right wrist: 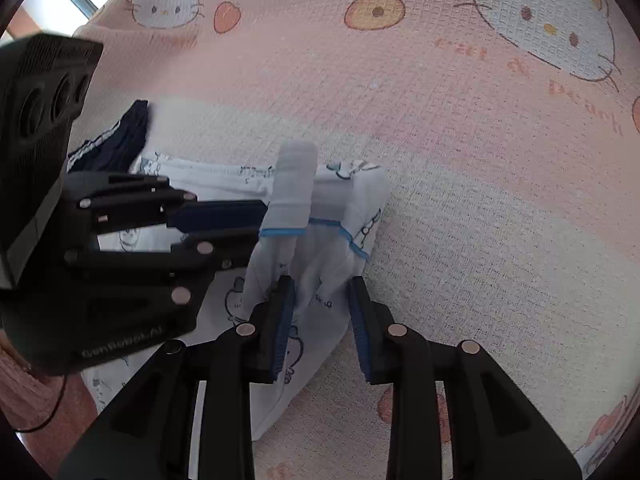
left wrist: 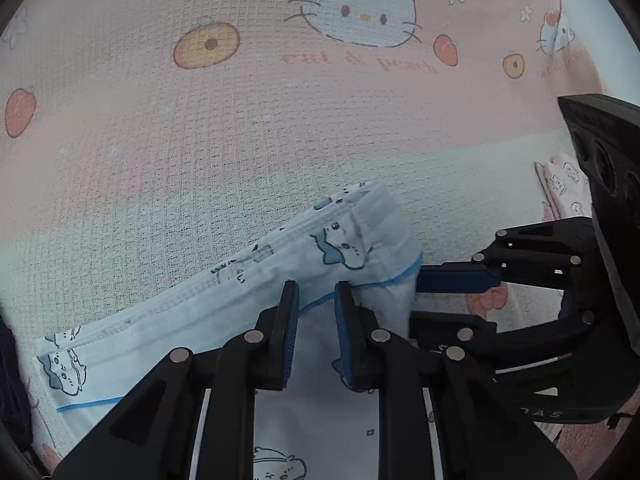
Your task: Fold clothes
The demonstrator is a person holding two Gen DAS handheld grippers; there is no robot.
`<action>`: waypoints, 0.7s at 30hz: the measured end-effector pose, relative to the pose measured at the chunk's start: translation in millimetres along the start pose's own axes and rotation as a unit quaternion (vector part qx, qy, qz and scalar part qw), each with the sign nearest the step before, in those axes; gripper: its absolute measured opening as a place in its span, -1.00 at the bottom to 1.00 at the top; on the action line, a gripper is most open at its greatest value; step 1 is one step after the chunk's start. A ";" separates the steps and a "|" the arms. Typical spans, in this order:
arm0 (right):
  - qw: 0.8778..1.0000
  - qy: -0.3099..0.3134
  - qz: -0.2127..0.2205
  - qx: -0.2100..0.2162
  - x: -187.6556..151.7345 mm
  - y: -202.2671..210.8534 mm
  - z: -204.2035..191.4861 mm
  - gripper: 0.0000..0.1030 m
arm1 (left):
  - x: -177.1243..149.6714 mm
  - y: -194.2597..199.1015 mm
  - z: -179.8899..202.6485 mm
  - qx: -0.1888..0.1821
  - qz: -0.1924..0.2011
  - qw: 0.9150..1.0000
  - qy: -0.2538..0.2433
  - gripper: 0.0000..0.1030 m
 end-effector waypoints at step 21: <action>0.986 0.058 -0.108 -0.111 -2.8 -3.8 17.1 -0.38 | 3.8 -11.4 18.0 0.035 -0.025 0.999 -0.031 -0.58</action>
Point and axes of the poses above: each gripper's, at about its wrist camera, not at the fingertips, and y roughly against the way its jaws point, z to its right, x to its top, the point moved 4 cm from there along -y, roughly the way its jaws point, and after that the axes turned 8 degrees about -y, right-handed, at the moved point
